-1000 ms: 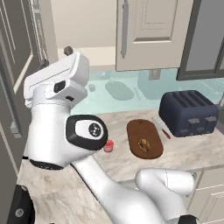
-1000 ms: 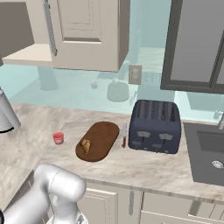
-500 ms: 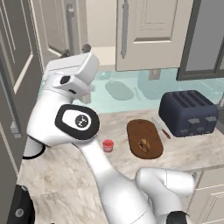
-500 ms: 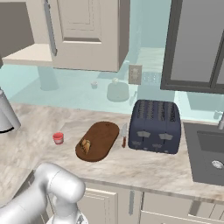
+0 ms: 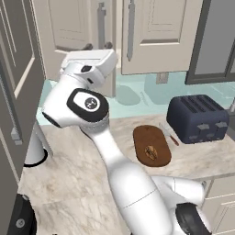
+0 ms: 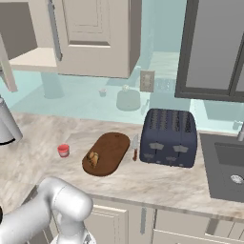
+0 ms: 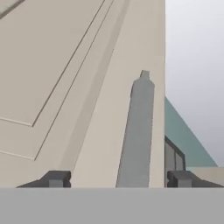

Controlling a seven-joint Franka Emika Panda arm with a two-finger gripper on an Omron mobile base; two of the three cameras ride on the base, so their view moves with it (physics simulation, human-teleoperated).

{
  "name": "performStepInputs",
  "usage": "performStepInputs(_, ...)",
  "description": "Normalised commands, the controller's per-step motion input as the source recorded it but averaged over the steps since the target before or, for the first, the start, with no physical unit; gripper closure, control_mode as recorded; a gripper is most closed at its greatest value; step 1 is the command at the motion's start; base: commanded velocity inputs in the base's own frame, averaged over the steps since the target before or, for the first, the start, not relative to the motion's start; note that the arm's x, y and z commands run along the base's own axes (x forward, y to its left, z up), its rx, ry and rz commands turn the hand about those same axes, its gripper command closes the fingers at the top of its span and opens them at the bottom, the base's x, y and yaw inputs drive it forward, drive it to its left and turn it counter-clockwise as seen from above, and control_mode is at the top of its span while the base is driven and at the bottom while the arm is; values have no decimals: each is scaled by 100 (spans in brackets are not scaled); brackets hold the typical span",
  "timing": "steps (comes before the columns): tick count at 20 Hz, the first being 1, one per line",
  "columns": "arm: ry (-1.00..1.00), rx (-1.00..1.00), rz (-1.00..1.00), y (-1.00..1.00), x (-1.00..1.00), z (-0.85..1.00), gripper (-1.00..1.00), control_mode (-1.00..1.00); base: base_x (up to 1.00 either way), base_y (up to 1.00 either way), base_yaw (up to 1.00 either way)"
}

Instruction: Pick the bread, place it on the cutting board, pick the jam, place it on the counter, and close the cabinet.

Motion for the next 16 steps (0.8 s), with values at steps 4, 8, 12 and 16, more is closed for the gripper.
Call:
performStepInputs(4, 0, 16, 0, -52, 75, 0, -100, -100, 0, 0, 0)
performStepInputs(8, 3, 18, 0, -48, 73, 0, -100, -100, 0, 0, 0)
performStepInputs(12, 9, 18, 0, -45, 77, 0, -100, -100, 0, 0, 0)
performStepInputs(16, 14, 17, 1, -41, 74, 0, -100, -100, 0, 0, 0)
